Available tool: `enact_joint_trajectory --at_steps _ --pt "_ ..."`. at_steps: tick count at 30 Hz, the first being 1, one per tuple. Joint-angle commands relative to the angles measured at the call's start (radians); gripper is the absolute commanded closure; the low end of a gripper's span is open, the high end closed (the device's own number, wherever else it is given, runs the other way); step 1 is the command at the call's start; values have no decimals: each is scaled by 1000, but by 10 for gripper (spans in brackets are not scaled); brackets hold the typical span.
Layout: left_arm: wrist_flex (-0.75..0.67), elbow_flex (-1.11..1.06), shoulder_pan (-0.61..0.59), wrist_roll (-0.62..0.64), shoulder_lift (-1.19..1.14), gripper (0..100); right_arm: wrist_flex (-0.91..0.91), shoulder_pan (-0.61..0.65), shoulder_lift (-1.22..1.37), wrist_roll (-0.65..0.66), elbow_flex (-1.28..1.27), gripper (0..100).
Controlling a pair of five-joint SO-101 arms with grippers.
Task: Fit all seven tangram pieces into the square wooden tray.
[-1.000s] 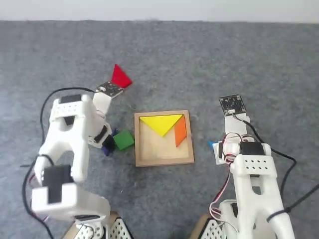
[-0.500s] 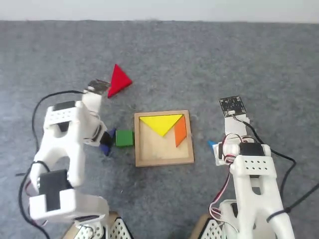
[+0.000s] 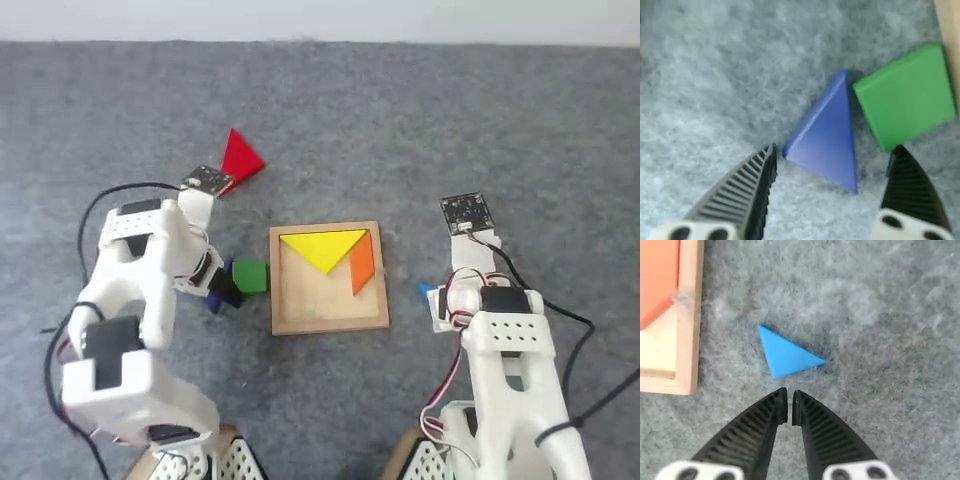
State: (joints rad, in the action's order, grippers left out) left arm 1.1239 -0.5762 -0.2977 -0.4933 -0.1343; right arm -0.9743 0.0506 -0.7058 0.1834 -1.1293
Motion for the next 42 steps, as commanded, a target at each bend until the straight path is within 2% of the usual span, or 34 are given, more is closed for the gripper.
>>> enact_joint_trajectory --at_steps 1,6,12,17,42 --pt "37 139 -11 -3 -68 669 16 -10 -39 9 8 967" --pt "37 171 -17 -9 -78 731 16 -10 -39 9 8 967" --pt "0 143 -17 -12 -52 731 16 -10 -39 9 8 967" --pt "2 88 -17 -71 -21 733 16 -10 -39 9 8 967" --pt "-23 47 12 -69 -14 752 16 -10 -39 9 9 967"
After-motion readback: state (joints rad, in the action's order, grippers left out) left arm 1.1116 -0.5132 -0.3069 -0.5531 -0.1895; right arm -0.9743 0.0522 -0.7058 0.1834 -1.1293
